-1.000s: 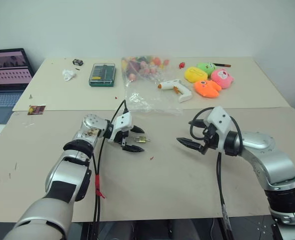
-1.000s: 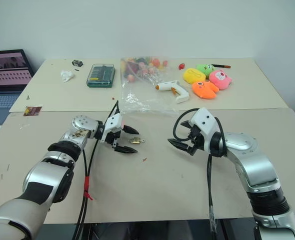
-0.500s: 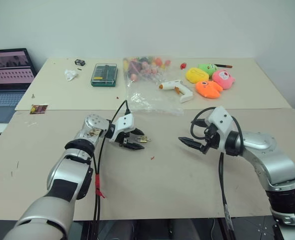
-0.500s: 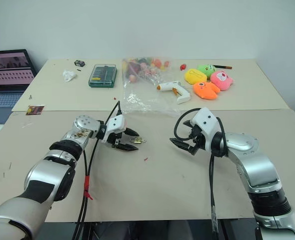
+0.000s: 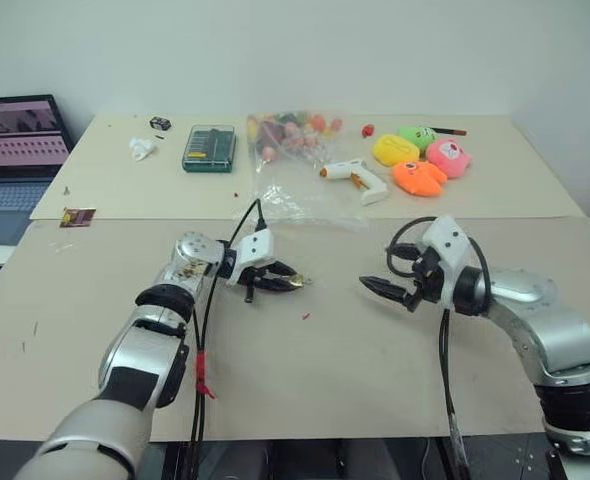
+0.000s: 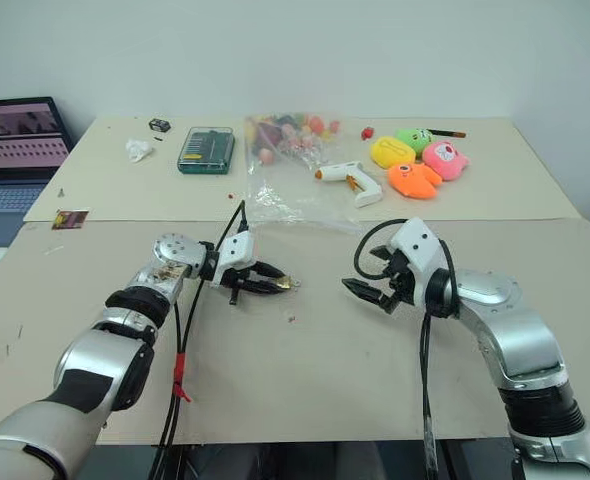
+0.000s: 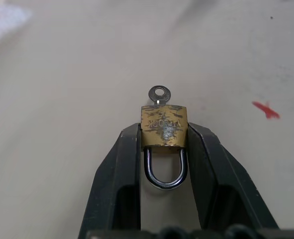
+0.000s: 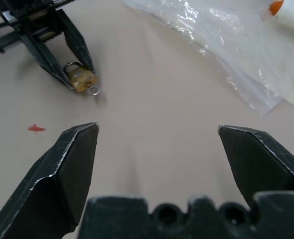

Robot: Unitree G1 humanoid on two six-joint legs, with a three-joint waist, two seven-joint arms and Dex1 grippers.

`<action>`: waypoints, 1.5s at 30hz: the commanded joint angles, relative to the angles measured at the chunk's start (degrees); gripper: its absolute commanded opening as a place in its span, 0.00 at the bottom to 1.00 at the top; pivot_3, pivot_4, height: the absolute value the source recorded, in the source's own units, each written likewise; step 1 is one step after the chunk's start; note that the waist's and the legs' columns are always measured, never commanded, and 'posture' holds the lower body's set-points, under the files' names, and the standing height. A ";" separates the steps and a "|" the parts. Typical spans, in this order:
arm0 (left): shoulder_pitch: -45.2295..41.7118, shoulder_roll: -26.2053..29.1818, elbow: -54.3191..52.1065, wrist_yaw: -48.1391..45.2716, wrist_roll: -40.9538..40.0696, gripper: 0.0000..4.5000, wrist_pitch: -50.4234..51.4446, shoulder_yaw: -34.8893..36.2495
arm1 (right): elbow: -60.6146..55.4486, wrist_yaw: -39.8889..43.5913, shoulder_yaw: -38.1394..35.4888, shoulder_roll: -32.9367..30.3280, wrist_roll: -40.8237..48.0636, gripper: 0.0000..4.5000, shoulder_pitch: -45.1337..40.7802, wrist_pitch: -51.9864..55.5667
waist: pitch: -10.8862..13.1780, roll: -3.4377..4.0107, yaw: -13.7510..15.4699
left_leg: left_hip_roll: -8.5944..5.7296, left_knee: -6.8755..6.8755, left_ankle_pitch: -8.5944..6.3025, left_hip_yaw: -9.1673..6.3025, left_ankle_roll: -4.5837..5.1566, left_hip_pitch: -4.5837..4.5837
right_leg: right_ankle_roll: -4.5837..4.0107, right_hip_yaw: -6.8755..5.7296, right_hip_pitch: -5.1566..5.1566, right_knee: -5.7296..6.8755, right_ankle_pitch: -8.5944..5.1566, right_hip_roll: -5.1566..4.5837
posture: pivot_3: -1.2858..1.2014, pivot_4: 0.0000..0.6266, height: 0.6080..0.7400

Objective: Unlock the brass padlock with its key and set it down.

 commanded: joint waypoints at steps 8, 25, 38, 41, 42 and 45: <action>19.82 8.30 -36.43 26.09 12.01 0.18 -30.36 4.30 | -4.77 -1.27 -13.44 1.14 20.98 1.00 2.44 14.91 | -0.02 0.04 -0.11 | 0.01 -0.24 -0.02 0.05 0.02 0.31 | 0.00 0.15 0.09 -0.15 0.00 -0.08 | 0.52 0.24 1.00; 37.88 11.95 -58.51 44.33 23.19 0.18 -25.17 5.20 | -10.31 -4.09 0.23 7.56 18.47 1.00 0.82 8.36 | -0.04 0.07 1.08 | -0.05 -0.29 -0.03 0.13 0.02 0.54 | 0.00 0.09 0.22 -0.09 0.00 -0.07 | 0.52 0.24 1.00; 38.06 13.18 -59.01 48.23 24.38 0.18 -23.72 1.25 | -8.73 -2.77 2.35 7.89 17.61 1.00 1.43 6.92 | -0.04 0.07 0.96 | -0.03 -0.40 -0.03 0.15 0.02 0.58 | 0.00 0.09 0.21 -0.10 0.00 -0.07 | 0.52 0.24 1.00; 37.43 13.45 -58.56 48.65 24.21 0.18 -23.68 0.69 | -8.94 -3.12 3.13 8.61 17.98 0.89 1.18 7.25 | -0.04 0.07 0.99 | -0.03 -0.42 -0.03 0.16 0.03 0.58 | 0.00 0.09 0.20 -0.10 0.00 -0.06 | 0.52 0.24 1.00; 37.20 13.56 -58.45 48.77 24.17 0.18 -23.78 0.47 | -8.87 -3.27 3.19 8.79 18.08 0.85 0.97 7.38 | -0.04 0.07 1.01 | -0.03 -0.41 -0.03 0.16 0.03 0.58 | 0.00 0.09 0.20 -0.10 0.00 -0.07 | 0.52 0.24 1.00; 36.36 13.69 -58.75 48.72 23.65 0.18 -23.04 -0.07 | -9.24 -3.94 3.40 9.19 18.40 0.61 0.59 7.95 | -0.04 0.07 1.04 | -0.03 -0.41 -0.04 0.16 0.04 0.59 | 0.00 0.09 0.21 -0.10 0.00 -0.07 | 0.52 0.24 1.00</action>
